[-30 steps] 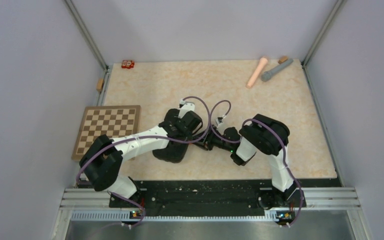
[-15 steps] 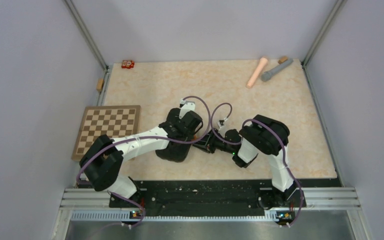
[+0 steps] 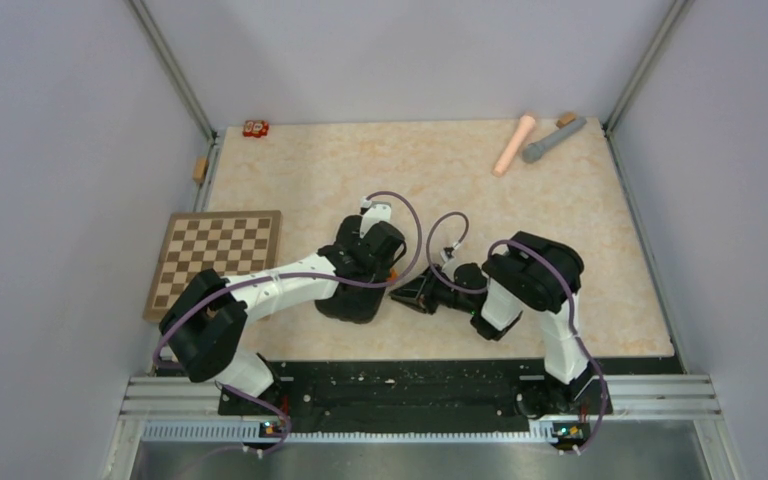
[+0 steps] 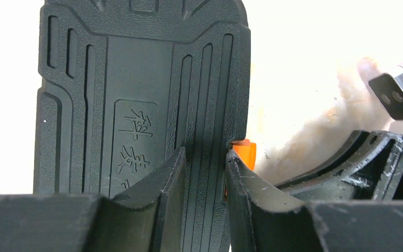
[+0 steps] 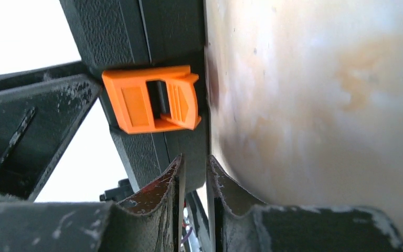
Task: Pack the tool kit
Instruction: Close the toolbox at the center of the board, then reset both arms
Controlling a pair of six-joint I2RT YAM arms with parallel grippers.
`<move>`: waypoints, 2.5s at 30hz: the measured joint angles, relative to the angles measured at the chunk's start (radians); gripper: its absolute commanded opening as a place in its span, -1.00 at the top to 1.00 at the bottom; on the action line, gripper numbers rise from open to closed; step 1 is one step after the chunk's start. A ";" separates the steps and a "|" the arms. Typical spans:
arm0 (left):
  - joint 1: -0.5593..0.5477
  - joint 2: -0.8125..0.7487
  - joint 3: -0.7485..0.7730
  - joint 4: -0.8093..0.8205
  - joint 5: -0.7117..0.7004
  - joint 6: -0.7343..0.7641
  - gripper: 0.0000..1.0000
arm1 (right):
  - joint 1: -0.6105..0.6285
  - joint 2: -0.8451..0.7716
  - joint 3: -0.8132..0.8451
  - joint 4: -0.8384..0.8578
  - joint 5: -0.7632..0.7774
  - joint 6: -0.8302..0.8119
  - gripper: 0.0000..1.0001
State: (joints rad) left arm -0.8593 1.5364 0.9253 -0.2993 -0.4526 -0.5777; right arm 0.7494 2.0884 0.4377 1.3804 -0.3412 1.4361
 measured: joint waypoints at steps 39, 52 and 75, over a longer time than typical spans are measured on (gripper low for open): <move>0.000 -0.010 -0.008 0.037 0.035 -0.003 0.35 | -0.043 -0.273 0.129 -0.636 0.049 -0.285 1.00; 0.003 -0.024 -0.039 0.081 0.053 0.001 0.33 | -0.060 -0.200 0.206 -0.669 0.016 -0.320 1.00; 0.255 -0.639 -0.071 -0.143 0.041 0.039 -0.91 | -0.275 -0.985 0.236 -1.308 0.404 -0.803 -0.53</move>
State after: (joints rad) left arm -0.6041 0.8970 0.8539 -0.4423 -0.4114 -0.5392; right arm 0.4744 1.1030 0.6739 0.0719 0.0624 0.6327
